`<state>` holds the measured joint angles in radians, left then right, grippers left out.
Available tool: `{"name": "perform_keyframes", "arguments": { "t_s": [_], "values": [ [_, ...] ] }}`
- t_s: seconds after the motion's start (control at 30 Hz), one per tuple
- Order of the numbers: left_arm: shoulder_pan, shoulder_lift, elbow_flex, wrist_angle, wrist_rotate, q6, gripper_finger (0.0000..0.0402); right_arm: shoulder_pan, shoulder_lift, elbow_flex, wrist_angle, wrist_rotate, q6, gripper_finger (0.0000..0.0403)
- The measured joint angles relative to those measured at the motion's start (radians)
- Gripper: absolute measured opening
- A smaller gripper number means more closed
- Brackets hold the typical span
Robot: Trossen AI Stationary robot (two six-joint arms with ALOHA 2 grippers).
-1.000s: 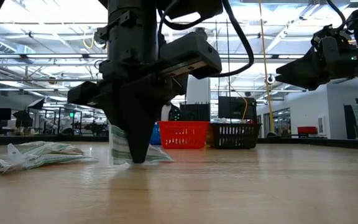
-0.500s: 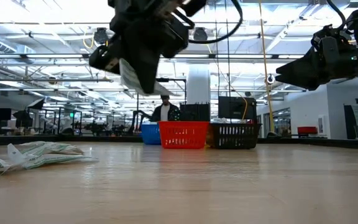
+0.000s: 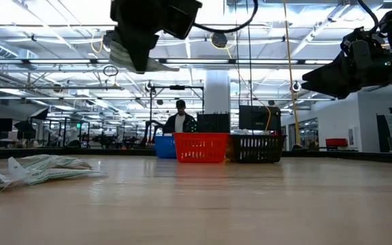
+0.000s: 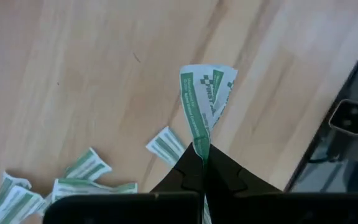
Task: Pick & Place First Aid Supplies
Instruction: Put the bandage pack into the red bin
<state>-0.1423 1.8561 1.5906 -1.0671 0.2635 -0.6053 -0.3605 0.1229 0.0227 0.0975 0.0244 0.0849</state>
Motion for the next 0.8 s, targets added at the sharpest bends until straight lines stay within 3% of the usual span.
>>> {"name": "perform_keyframes", "arguments": {
  "t_s": [0.8],
  "values": [
    [0.481, 0.0, 0.0, -0.005, -0.006, 0.021, 0.0001, 0.0, 0.0, 0.0, 0.0, 0.0, 0.0, 0.0263]
  ]
}}
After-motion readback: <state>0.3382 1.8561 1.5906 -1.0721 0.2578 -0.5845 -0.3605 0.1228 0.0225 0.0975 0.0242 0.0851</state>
